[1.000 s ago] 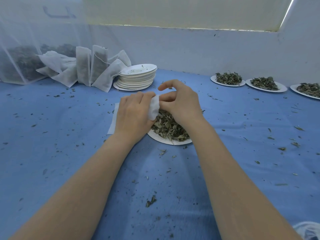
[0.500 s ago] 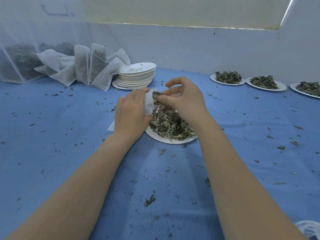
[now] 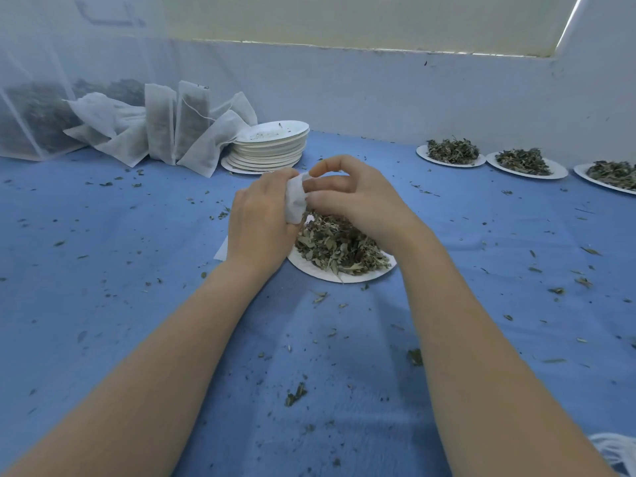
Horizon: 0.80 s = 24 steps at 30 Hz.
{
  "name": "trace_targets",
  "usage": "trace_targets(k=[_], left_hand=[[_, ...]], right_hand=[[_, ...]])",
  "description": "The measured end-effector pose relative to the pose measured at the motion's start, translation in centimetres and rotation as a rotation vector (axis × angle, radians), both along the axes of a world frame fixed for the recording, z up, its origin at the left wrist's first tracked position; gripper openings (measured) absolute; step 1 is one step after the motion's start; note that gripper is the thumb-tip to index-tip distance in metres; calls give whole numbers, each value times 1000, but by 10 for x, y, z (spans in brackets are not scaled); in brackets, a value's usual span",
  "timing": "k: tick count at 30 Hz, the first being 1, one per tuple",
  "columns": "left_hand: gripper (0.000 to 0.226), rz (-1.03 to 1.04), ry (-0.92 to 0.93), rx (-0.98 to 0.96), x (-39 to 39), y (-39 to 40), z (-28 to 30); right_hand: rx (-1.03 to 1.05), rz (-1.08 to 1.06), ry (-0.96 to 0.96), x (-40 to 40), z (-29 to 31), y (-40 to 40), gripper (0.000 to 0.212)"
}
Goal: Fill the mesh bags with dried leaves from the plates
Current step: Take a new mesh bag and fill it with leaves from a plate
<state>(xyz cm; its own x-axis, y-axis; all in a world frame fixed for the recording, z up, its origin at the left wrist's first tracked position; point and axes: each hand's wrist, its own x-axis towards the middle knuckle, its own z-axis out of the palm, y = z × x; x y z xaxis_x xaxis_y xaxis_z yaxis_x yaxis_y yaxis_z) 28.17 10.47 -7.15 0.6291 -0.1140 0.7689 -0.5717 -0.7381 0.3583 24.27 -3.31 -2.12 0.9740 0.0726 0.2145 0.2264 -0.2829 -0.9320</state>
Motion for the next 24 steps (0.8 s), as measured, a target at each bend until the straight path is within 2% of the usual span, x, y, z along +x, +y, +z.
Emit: trace_targets(k=[2, 8, 13, 16, 21, 24], left_hand=[[41, 7, 13, -50, -1, -1, 1], [39, -68, 3, -71, -6, -2, 5], [42, -81, -37, -70, -8, -4, 8], [36, -94, -66, -8, -8, -4, 10], [42, -121, -98, 65, -8, -2, 9], [42, -123, -102, 112, -2, 3, 9]], right_hand=[[-38, 49, -41, -3, 1, -3, 30], [-81, -192, -196, 2, 0, 3, 15], [-140, -249, -251, 4, -1, 15, 15], [-264, -192, -258, 1, -1, 25, 18], [-394, -42, -176, 1, 4, 17, 30], [-406, 69, -120, -4, 9, 5, 10]])
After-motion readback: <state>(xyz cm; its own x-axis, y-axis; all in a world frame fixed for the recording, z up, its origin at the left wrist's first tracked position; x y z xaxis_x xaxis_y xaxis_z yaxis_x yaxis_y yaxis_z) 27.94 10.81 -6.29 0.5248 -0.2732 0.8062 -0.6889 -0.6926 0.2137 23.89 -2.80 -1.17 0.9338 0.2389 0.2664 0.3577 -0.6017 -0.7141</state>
